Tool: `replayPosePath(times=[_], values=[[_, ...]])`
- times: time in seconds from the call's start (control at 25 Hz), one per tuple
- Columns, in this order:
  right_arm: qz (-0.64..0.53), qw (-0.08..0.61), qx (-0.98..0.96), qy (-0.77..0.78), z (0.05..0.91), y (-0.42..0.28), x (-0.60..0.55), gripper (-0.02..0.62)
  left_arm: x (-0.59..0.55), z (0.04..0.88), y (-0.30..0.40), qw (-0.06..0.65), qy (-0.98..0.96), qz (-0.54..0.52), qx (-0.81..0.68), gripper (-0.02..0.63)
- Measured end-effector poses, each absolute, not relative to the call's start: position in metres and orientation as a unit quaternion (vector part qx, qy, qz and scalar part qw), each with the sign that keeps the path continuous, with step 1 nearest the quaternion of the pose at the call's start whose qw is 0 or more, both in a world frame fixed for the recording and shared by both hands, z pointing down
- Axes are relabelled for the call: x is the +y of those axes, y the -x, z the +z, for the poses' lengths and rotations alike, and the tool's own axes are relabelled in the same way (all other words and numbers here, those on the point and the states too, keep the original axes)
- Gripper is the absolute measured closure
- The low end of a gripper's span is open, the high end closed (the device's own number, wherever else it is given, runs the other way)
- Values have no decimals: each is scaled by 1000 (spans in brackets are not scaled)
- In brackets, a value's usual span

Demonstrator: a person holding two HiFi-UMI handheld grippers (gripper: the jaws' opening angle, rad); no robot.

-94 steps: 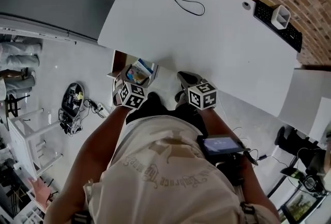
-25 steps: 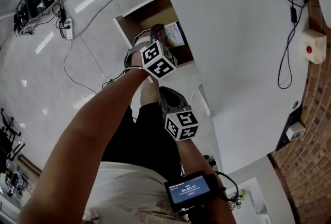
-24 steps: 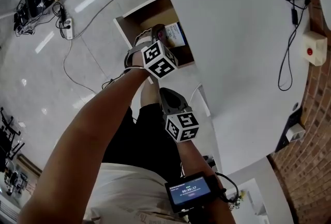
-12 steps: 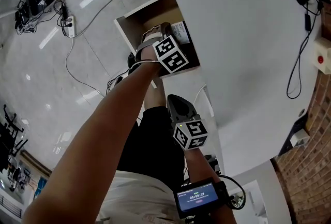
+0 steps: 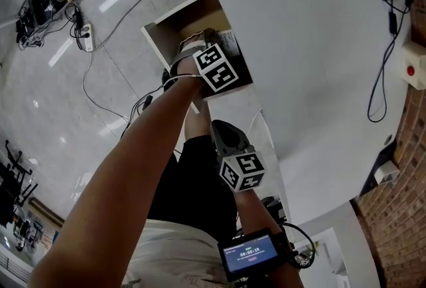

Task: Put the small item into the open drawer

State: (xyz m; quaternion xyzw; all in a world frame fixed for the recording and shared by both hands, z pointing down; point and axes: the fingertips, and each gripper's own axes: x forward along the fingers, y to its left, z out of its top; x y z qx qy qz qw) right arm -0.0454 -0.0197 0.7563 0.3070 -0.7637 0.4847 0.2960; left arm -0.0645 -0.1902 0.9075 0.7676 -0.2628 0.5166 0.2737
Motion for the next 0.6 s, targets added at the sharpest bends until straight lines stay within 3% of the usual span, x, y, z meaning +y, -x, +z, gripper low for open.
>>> replayPosePath(times=[0.44,0.48,0.6], values=[[467,295,-764,-332,752,54,-27,589,-167,840,84,254,-792,501,-239,185],[467,293,-763,-336,750,55,-28,589,-165,832,88,248,-795,501,-235,197],[465,282,-765,-346,740,61,-34,589,-164,813,102,227,-800,503,-236,318]])
